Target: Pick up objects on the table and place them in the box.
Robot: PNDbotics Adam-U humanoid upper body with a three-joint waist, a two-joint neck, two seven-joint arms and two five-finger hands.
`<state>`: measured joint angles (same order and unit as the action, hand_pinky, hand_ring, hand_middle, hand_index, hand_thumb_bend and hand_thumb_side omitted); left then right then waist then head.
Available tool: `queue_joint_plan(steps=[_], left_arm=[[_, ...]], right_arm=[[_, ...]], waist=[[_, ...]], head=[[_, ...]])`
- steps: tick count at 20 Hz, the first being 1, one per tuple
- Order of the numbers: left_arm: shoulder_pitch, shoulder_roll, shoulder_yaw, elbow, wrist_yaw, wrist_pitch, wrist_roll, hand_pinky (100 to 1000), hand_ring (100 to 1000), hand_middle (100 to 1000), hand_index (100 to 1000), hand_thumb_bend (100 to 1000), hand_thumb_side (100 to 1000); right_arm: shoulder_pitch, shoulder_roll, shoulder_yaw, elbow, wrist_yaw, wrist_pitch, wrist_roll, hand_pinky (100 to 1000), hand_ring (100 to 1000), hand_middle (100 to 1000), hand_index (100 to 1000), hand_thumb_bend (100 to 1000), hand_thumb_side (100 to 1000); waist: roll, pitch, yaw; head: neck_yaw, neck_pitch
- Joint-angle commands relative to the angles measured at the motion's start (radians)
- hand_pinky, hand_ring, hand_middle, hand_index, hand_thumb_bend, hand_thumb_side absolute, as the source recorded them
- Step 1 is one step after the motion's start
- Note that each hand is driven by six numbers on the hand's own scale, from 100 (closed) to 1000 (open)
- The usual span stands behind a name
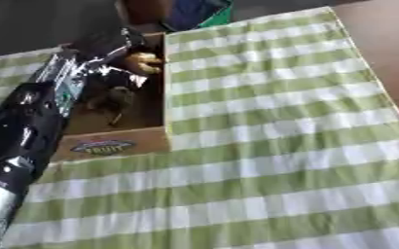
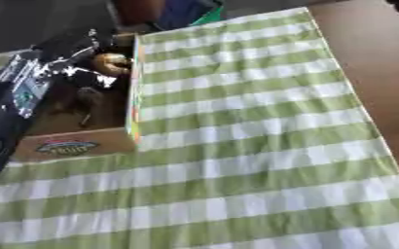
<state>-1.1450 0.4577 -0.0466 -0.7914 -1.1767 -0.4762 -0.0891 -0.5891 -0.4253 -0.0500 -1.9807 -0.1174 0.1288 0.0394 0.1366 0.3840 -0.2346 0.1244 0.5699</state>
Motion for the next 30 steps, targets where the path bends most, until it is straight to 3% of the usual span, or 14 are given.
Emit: queue_joint_plan(steps=[1, 4, 5, 6, 7, 11, 17, 22, 30], left_arm=[[-0.010, 0.018, -0.004, -0.017, -0.025, 0.008, 0.006, 526, 765, 721, 851, 425, 697], [-0.010, 0.018, -0.004, -0.019, -0.036, 0.008, 0.010, 526, 765, 721, 851, 425, 697], [-0.011, 0.019, -0.002, -0.022, -0.039, 0.011, 0.013, 601, 853, 820, 901, 767, 872], [-0.013, 0.021, 0.001, -0.028, -0.045, 0.019, 0.018, 607, 859, 826, 901, 799, 883], [-0.014, 0.025, 0.001, -0.035, -0.053, 0.028, 0.024, 621, 876, 843, 902, 923, 932], [-0.017, 0.035, 0.010, -0.059, -0.092, 0.074, 0.065, 628, 884, 849, 893, 998, 984], [-0.016, 0.049, 0.020, -0.097, -0.101, 0.090, 0.113, 629, 883, 848, 889, 994, 994], [-0.014, 0.066, 0.019, -0.134, -0.070, 0.072, 0.095, 625, 874, 834, 877, 951, 981], [0.022, 0.101, 0.029, -0.279, 0.020, 0.070, 0.069, 593, 812, 765, 840, 732, 921]], right_arm=[[-0.008, -0.008, -0.012, -0.019, -0.006, 0.003, 0.000, 866, 766, 670, 884, 100, 991], [-0.007, -0.007, -0.012, -0.019, -0.007, 0.003, 0.001, 866, 766, 670, 884, 100, 991], [-0.006, -0.007, -0.012, -0.019, -0.007, 0.003, 0.001, 866, 766, 669, 885, 100, 991], [-0.005, -0.007, -0.012, -0.019, -0.007, 0.004, 0.001, 866, 766, 669, 885, 100, 991], [-0.004, -0.007, -0.012, -0.019, -0.007, 0.005, 0.001, 866, 765, 667, 884, 100, 991], [0.003, -0.007, -0.013, -0.019, -0.006, 0.009, 0.002, 866, 765, 666, 885, 100, 990], [0.014, -0.006, -0.018, -0.019, -0.005, 0.015, -0.003, 865, 766, 665, 884, 100, 989], [0.024, -0.007, -0.019, -0.019, -0.005, 0.018, -0.007, 865, 766, 665, 884, 100, 988], [0.039, -0.007, -0.025, -0.019, -0.005, 0.019, -0.020, 864, 768, 666, 884, 100, 989]], waist=[[-0.005, -0.022, 0.000], [-0.005, -0.022, 0.000], [-0.005, -0.024, 0.000], [-0.004, -0.025, 0.000], [-0.004, -0.027, 0.001], [-0.002, -0.034, 0.006], [-0.002, -0.049, 0.019], [-0.003, -0.065, 0.034], [-0.016, -0.093, 0.069]], head=[[-0.001, -0.003], [-0.002, -0.003], [-0.002, -0.002], [-0.003, 0.000], [-0.003, 0.001], [-0.006, 0.005], [-0.015, 0.017], [-0.024, 0.034], [-0.046, 0.075]])
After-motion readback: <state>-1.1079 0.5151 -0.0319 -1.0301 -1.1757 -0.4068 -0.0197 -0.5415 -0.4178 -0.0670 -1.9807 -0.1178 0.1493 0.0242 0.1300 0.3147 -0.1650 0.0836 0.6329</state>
